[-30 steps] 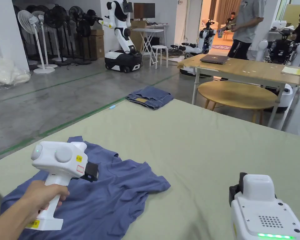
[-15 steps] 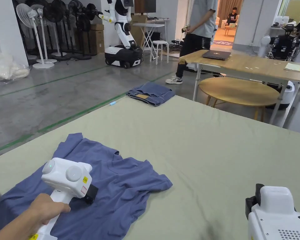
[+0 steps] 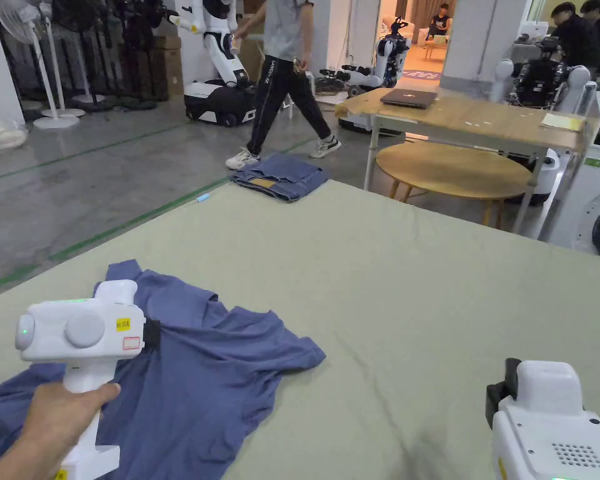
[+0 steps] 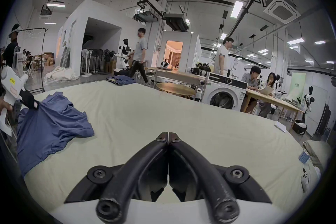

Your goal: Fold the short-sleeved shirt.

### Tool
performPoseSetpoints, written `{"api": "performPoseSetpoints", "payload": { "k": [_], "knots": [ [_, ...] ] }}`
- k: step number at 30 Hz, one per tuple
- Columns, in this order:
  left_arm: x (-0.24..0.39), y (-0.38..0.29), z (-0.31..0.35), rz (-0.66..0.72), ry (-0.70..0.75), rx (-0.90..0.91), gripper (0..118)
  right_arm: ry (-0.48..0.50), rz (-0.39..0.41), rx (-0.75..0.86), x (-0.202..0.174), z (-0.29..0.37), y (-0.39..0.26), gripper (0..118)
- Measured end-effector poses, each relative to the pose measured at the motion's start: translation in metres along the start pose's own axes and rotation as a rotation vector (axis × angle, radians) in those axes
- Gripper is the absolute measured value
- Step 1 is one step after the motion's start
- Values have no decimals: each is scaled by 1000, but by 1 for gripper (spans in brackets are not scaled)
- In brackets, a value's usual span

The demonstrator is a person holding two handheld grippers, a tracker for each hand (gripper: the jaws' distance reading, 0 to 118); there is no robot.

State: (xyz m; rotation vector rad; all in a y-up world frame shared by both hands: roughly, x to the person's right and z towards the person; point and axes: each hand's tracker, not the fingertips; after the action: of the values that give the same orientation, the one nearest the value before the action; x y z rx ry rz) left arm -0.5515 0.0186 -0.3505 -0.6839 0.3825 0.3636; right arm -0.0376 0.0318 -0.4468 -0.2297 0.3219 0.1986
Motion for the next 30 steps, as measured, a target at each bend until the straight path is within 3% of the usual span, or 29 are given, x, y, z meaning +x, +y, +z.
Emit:
{"api": "performPoseSetpoints", "payload": {
  "k": [8, 15, 22, 30],
  "knots": [
    [79, 55, 75, -153, -127, 198, 0, -28, -19, 21, 17, 12, 9, 0],
    [204, 94, 153, -337, -288, 357, 0, -71, -50, 60, 42, 34, 20, 0],
    [337, 96, 170, -488, -496, 375, 0, -161, -69, 99, 87, 67, 21, 0],
    [488, 34, 151, -605, -760, 262, 0, -304, -74, 103, 146, 119, 14, 0]
  ]
}}
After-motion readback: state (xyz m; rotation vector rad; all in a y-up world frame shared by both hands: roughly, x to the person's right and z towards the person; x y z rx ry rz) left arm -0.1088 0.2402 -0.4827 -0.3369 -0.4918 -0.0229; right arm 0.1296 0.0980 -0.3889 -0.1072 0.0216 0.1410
